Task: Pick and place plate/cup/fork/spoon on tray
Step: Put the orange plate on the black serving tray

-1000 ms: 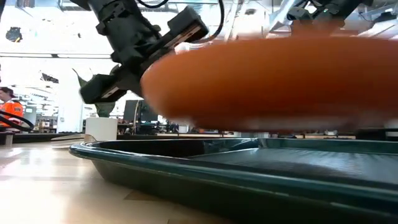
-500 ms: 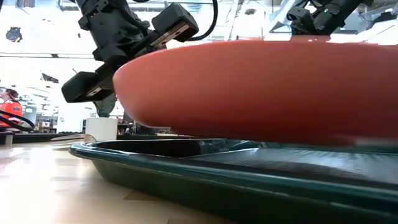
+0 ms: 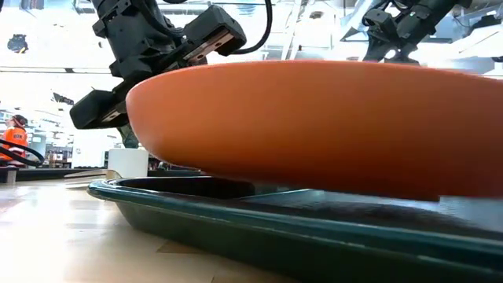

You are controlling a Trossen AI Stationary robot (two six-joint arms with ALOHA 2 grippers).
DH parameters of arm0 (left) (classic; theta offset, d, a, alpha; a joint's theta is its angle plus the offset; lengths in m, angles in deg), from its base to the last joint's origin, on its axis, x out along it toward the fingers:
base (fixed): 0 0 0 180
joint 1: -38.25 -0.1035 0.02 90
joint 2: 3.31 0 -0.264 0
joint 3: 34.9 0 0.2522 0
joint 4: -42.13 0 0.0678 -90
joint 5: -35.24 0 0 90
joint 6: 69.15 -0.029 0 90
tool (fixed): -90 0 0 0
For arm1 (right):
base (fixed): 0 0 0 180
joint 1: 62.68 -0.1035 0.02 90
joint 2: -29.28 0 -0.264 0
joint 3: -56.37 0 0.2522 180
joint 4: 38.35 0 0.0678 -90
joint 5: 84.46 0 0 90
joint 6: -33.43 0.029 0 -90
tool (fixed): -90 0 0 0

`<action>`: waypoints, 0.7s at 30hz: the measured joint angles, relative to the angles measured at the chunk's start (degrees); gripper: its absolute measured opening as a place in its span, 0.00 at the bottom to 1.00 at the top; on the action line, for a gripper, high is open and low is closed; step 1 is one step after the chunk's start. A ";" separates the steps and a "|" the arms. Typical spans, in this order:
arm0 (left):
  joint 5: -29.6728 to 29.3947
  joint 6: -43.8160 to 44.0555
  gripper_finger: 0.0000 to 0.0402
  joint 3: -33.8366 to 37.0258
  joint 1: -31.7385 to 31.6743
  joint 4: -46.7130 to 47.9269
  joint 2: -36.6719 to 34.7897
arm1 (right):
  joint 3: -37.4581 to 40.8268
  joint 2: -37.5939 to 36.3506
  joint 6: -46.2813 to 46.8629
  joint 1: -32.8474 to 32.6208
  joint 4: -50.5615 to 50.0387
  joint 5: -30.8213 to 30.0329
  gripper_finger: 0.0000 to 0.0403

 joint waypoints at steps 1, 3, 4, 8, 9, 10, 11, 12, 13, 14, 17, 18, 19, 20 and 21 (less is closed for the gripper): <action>0.00 0.00 0.00 0.00 0.02 -0.02 0.00 | 0.00 0.00 -0.03 0.02 0.02 0.00 0.65; 0.11 -0.02 0.00 0.00 0.02 -0.70 0.00 | 0.00 0.02 -0.13 0.00 0.02 0.00 0.65; 0.12 -0.21 0.00 0.02 0.02 -1.50 0.00 | 0.00 0.02 -0.13 0.00 0.00 0.00 0.65; 0.34 -2.99 0.00 -0.61 -0.26 -4.33 0.00 | 0.00 0.02 -0.15 0.00 0.00 0.00 0.65; 0.18 -4.02 0.00 -1.46 -0.38 -3.83 0.00 | 0.00 0.02 -0.15 0.00 0.00 0.00 0.65; -0.02 -5.20 0.00 -2.42 -0.49 -3.35 0.00 | 0.00 0.02 -0.15 0.00 0.00 0.00 0.65; -0.35 -6.10 0.00 -3.41 -0.62 -2.98 0.00 | 0.00 0.00 -0.16 0.00 0.00 0.00 0.65; -0.92 -6.57 0.00 -4.44 -0.74 -2.22 0.00 | 0.00 0.02 -0.17 0.00 0.00 0.00 0.65; -1.69 -6.72 0.00 -5.36 -0.84 -1.15 -0.05 | 0.00 0.02 -0.15 0.00 0.00 0.00 0.65; -2.35 -6.86 0.00 -6.17 -1.00 -0.04 -0.07 | 0.00 0.01 -0.17 0.00 0.00 0.00 0.65; -3.88 -6.49 0.00 -7.79 -1.20 1.21 -0.07 | 0.00 0.02 -0.38 0.00 0.00 0.00 0.65; -4.45 -6.04 0.00 -8.33 -1.20 1.10 -0.07 | 0.00 0.01 -0.75 0.00 0.01 0.01 0.65; -4.93 -5.45 0.00 -8.80 -1.18 0.84 -0.07 | 0.00 0.02 -1.44 0.00 0.00 0.00 0.65; -5.31 -4.79 0.00 -9.22 -1.16 0.70 0.00 | 0.00 0.02 -2.13 0.00 0.00 0.00 0.65; -5.55 -4.29 0.00 -10.00 -1.16 0.97 0.64 | 0.00 0.02 -2.61 0.00 0.00 0.00 0.65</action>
